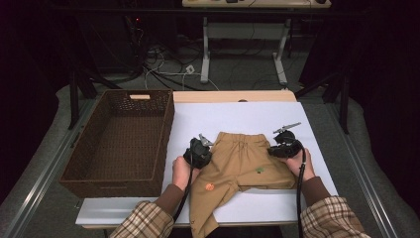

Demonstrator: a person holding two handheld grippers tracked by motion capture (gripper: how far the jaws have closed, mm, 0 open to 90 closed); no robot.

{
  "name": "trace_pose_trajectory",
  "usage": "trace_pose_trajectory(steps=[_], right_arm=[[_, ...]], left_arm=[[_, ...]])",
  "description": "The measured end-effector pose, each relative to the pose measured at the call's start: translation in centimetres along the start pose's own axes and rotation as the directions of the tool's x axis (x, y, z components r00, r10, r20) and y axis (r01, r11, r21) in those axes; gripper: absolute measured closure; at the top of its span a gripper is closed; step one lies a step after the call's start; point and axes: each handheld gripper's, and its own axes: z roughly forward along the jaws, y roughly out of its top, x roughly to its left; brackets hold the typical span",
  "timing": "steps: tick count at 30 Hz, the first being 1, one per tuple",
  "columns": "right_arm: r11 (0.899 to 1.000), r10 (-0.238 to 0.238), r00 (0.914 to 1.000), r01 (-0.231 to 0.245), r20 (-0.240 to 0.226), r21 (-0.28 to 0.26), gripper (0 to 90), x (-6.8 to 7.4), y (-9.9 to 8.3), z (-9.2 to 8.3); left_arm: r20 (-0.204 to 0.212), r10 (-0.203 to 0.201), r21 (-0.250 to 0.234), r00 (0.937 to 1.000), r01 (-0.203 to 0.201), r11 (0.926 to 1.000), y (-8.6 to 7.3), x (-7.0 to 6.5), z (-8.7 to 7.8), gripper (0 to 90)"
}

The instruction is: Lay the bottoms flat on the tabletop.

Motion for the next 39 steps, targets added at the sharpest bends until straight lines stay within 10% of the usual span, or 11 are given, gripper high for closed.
trace_pose_trajectory(steps=[10, 17, 24, 29, 34, 37, 39], right_arm=[[0.999, 0.022, 0.9991, -0.021, 0.035, -0.023, 63.9, 0.1, 1.3, 1.3], [0.999, 0.022, 0.9998, -0.022, 0.002, -0.031, 82.1, 0.0, 1.1, 1.3], [0.987, -0.005, 0.997, 0.017, 0.078, -0.157, 84.6, 0.8, 2.0, -0.9], [0.949, -0.015, 0.9926, 0.052, 0.12, -0.31, 84.6, 1.8, 3.3, -4.0], [0.884, -0.007, 0.9862, 0.084, 0.165, -0.461, 84.7, 2.8, 4.5, -7.7], [0.887, -0.017, 0.986, 0.091, 0.166, -0.453, 84.6, 3.0, 4.5, -7.7], [0.909, -0.021, 0.9883, 0.082, 0.151, -0.408, 84.6, 2.9, 3.9, -6.4]], left_arm=[[-0.002, -0.089, 0.028, 0.9961, 0.089, 0.9957, 2.9, 1.2, 2.2, 49.7], [0.087, -0.068, 0.029, 0.9939, 0.066, 0.9974, 3.0, 1.1, 2.9, 78.3], [0.016, -0.063, -0.073, 0.9979, 0.064, 0.9953, 3.4, 1.1, 1.3, 87.0], [-0.078, -0.083, -0.258, 0.9935, 0.061, 0.9642, 4.8, 1.4, -2.6, 86.8], [-0.129, -0.103, -0.396, 0.9863, 0.044, 0.9172, 6.3, 1.6, -5.9, 86.4], [-0.128, -0.084, -0.355, 0.9883, 0.033, 0.9343, 5.8, 1.3, -5.2, 86.2], [-0.113, -0.087, -0.327, 0.9897, 0.046, 0.944, 5.0, 1.1, -4.3, 86.1]])
